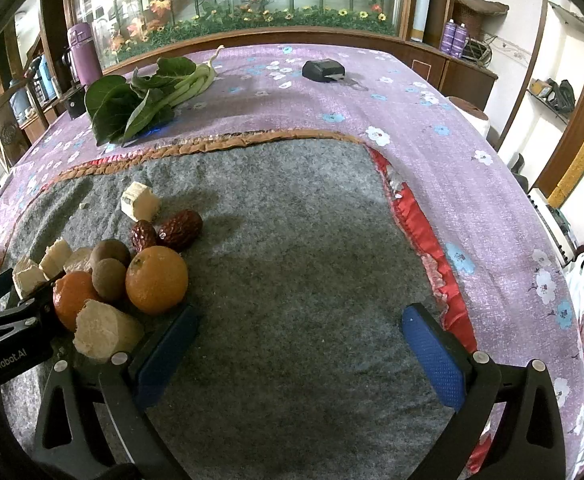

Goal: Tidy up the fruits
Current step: 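Move both grippers toward the scattered fruits on the grey mat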

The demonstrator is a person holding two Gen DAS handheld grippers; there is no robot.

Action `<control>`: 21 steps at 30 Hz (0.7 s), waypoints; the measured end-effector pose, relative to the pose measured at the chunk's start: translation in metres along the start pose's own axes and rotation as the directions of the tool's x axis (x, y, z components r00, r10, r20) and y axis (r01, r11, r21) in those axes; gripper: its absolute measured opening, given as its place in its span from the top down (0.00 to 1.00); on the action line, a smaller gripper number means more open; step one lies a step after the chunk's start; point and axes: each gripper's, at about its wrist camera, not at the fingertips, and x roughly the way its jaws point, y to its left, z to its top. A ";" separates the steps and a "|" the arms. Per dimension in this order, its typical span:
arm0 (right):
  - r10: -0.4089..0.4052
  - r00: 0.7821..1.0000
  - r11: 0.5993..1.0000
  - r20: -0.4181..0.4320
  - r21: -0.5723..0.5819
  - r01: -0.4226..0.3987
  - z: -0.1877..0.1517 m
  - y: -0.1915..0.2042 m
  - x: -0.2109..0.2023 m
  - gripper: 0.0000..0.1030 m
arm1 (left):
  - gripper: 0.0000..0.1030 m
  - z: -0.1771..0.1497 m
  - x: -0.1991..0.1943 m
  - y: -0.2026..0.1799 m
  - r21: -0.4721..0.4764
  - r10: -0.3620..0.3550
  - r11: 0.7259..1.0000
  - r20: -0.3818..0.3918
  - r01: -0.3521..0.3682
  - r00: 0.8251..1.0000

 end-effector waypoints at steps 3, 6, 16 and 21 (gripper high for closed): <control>0.035 0.999 0.999 -0.013 -0.039 -0.035 -0.005 -0.005 -0.003 0.00 | 0.00 0.000 0.000 0.000 0.000 0.000 1.000 0.000 0.000 1.000; 0.050 0.999 0.997 -0.019 -0.063 -0.051 -0.007 -0.004 -0.004 0.00 | 0.00 0.001 -0.002 -0.002 -0.001 0.002 1.000 -0.005 -0.002 1.000; 0.287 0.958 0.956 0.028 -0.077 -0.284 -0.020 0.001 -0.037 0.00 | 0.00 -0.031 -0.075 0.035 0.122 -0.035 0.992 0.025 0.032 0.999; 0.335 0.942 0.937 -0.009 -0.107 -0.334 -0.022 0.028 -0.034 0.03 | 0.00 -0.043 -0.100 0.037 0.192 -0.059 0.980 0.028 0.052 0.998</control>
